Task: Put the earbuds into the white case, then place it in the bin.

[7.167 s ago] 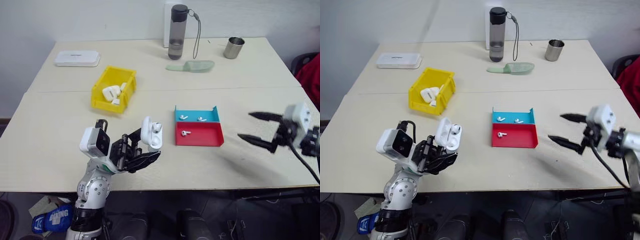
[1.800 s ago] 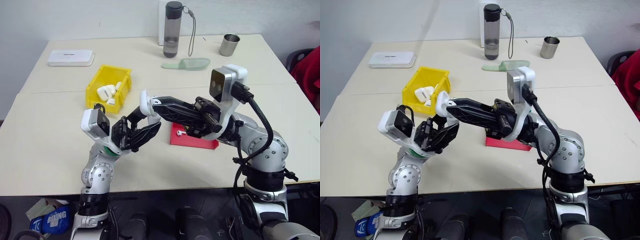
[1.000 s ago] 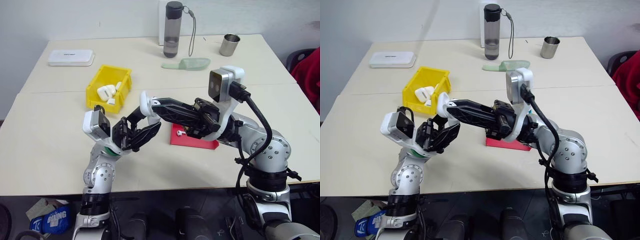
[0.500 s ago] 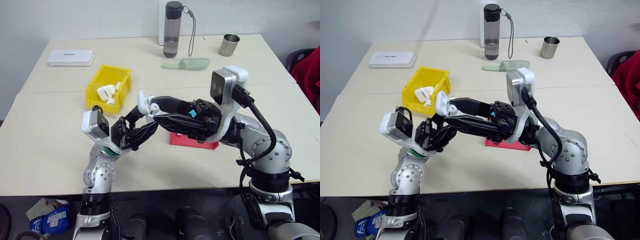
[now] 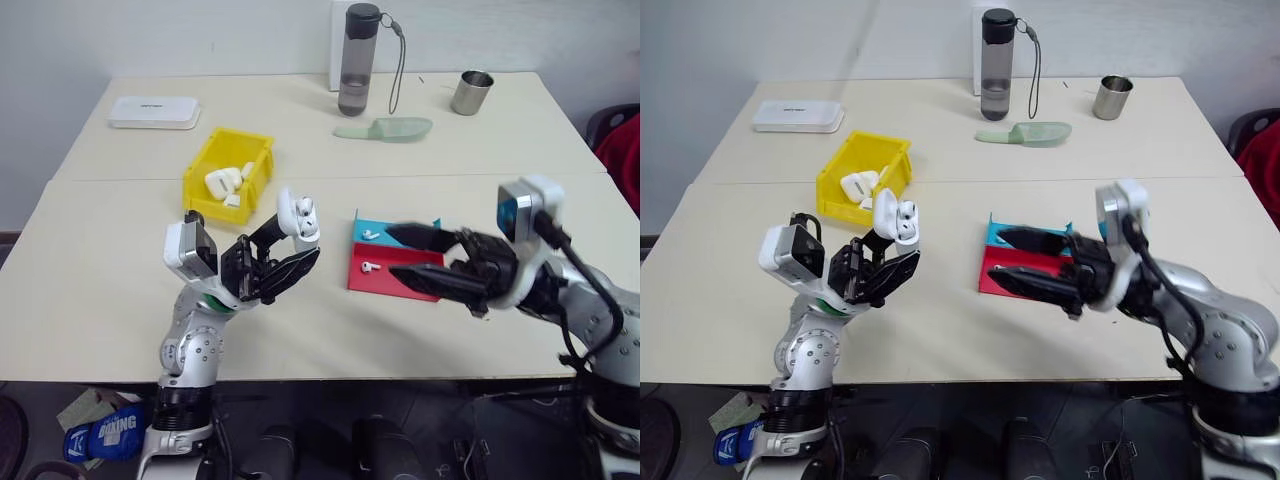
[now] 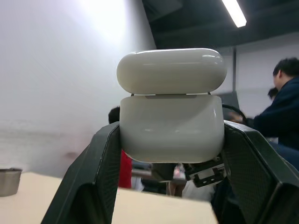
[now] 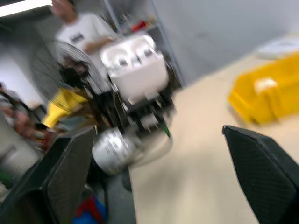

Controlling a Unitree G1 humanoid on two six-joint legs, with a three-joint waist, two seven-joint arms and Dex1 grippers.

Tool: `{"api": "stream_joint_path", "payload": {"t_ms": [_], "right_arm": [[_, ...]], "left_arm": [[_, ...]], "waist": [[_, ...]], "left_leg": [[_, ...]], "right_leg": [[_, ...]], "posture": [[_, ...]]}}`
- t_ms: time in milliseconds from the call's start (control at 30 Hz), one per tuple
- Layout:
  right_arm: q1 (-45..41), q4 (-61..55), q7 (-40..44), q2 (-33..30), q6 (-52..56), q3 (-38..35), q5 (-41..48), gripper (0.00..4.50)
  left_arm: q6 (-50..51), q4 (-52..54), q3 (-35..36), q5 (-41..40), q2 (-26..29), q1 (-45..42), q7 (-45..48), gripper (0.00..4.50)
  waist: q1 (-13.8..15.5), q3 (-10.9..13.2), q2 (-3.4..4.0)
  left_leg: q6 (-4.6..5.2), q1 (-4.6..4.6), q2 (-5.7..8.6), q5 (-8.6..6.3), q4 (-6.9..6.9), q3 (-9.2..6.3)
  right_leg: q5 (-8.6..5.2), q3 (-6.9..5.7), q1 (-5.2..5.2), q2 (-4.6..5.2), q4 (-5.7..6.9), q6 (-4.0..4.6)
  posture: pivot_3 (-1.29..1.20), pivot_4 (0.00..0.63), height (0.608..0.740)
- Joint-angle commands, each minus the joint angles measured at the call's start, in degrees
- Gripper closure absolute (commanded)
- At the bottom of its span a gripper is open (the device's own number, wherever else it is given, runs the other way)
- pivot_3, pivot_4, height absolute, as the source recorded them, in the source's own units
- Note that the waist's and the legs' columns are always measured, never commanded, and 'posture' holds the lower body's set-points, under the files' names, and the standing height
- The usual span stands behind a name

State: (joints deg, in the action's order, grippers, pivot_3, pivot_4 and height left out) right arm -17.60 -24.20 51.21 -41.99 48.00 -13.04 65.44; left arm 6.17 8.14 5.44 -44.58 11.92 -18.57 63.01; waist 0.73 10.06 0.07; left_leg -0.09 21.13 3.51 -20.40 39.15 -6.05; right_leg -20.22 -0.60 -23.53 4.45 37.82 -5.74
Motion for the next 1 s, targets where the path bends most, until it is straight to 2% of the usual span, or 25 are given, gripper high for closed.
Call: {"api": "stream_joint_path", "payload": {"t_ms": [33,167,300,333,567,1000], "right_arm": [[-0.2,-2.28,3.53,-1.46,-5.42,-0.67,-4.98,1.33],[-6.77,-3.31,1.25,1.25,-7.01,1.56,-5.26,2.82],[-14.18,-4.06,-1.4,4.13,-5.02,6.08,-4.92,4.29],[-15.79,-4.2,-1.49,4.65,-4.71,7.6,-5.55,4.45],[-19.07,-2.67,-0.47,4.94,-6.37,18.95,-17.76,4.45],[-12.54,-0.21,4.52,0.14,-7.49,13.56,-20.54,4.45]], "left_arm": [[-1.29,-0.45,-1.57,5.85,3.13,-1.29,-0.55,1.74],[-3.93,-2.38,-6.76,15.79,9.42,-3.55,2.15,1.74],[-3.81,-2.54,-9.91,21.16,10.97,-4.99,-0.47,1.74],[-3.91,-2.49,-10.57,21.77,11.08,-5.31,-0.46,1.74],[-5.37,-2.05,-12.01,23.11,9.98,-6.16,-2.07,1.74],[-8.99,-1.55,-10.78,21.35,10.26,-3.26,-1.74,1.74]], "waist": [[-0.03,0.0,0.0],[-0.02,0.0,0.0],[0.01,0.0,0.0],[0.02,0.0,0.0],[0.63,0.0,0.0],[0.65,0.0,0.0]], "left_leg": [[0.02,-0.03,0.0,0.01,0.0,0.06],[0.02,-0.07,0.0,0.04,0.02,0.07],[0.02,-0.03,0.0,0.04,-0.06,0.02],[0.02,-0.02,0.0,0.03,-0.07,-0.01],[0.01,0.07,0.02,0.03,-0.01,-0.12],[0.02,0.07,0.02,0.03,-0.01,-0.12]], "right_leg": [[0.0,0.05,0.0,0.0,0.0,0.0],[0.0,0.07,0.0,-0.01,0.01,0.0],[0.0,0.04,-0.05,0.02,-0.04,0.0],[0.0,0.02,-0.06,0.03,-0.05,0.0],[0.0,-0.08,-0.07,0.06,-0.05,0.0],[0.0,-0.09,-0.07,0.06,-0.04,0.0]], "posture": [[0.0,0.15,0.74],[0.0,0.15,0.74],[0.0,0.15,0.74],[0.0,0.15,0.74],[0.0,0.15,0.74],[0.0,0.15,0.74]]}}
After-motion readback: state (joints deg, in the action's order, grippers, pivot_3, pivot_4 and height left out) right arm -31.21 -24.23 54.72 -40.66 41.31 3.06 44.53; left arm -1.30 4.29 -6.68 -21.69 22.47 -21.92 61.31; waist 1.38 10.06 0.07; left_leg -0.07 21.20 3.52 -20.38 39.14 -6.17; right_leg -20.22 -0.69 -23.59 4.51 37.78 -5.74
